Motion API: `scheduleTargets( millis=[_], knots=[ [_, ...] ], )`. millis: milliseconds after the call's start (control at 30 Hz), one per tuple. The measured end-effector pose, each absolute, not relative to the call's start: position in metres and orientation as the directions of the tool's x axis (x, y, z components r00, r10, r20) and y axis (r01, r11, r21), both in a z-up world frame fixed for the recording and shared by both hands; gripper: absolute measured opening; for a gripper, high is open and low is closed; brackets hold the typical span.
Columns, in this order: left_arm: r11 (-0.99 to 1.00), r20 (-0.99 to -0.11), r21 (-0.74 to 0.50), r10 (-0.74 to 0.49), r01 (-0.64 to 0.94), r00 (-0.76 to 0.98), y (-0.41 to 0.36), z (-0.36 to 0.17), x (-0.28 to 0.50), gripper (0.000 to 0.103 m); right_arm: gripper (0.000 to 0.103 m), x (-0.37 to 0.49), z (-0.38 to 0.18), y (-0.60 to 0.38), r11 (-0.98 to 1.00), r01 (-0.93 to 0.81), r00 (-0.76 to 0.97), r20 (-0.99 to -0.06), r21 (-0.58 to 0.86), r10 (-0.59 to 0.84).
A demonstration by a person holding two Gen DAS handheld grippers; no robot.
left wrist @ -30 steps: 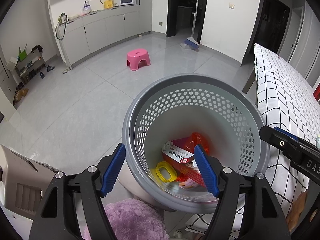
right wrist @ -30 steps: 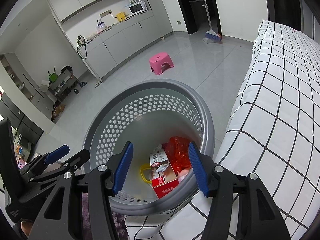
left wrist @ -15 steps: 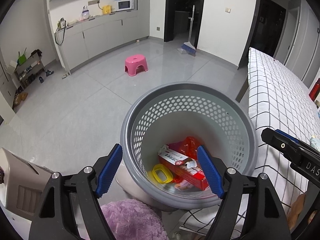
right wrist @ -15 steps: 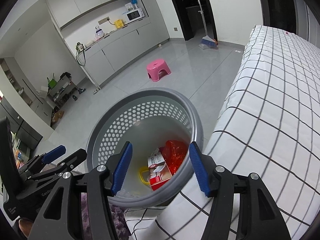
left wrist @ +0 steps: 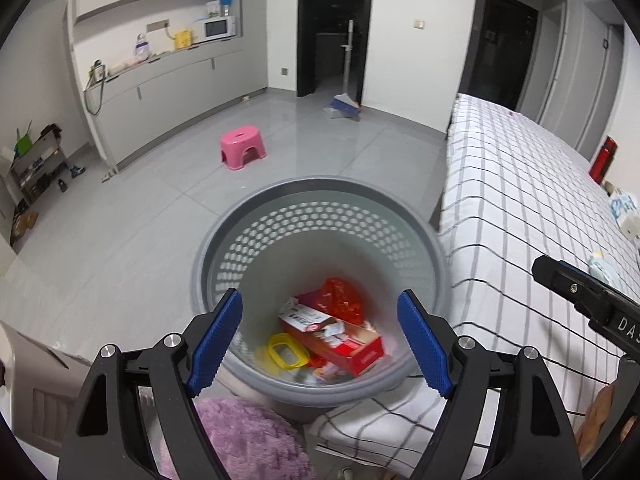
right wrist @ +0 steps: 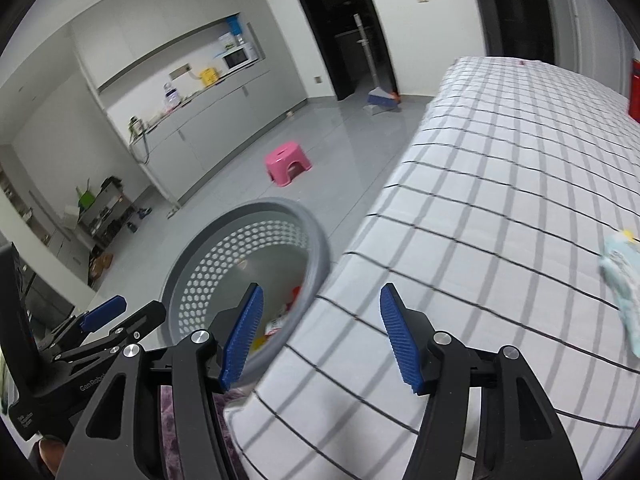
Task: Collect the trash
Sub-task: 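Move both tools back from the basket to the table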
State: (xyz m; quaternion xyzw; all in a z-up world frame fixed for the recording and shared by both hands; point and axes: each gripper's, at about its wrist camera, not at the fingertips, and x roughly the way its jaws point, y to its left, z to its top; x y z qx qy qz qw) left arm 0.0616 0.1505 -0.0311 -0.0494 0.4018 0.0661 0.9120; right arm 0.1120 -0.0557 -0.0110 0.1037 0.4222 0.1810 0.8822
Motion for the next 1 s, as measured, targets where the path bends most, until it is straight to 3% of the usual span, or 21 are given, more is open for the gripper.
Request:
scheduleTargets(
  millis=[1000],
  knots=[
    [0.987,-0.712,-0.047,-0.141,0.155,0.688,-0.028,-0.008,0.090,0.080,0.061,0.054,0.008,-0.266,0.953,0.107,0.731,-0.672,0.283,0.117]
  ],
)
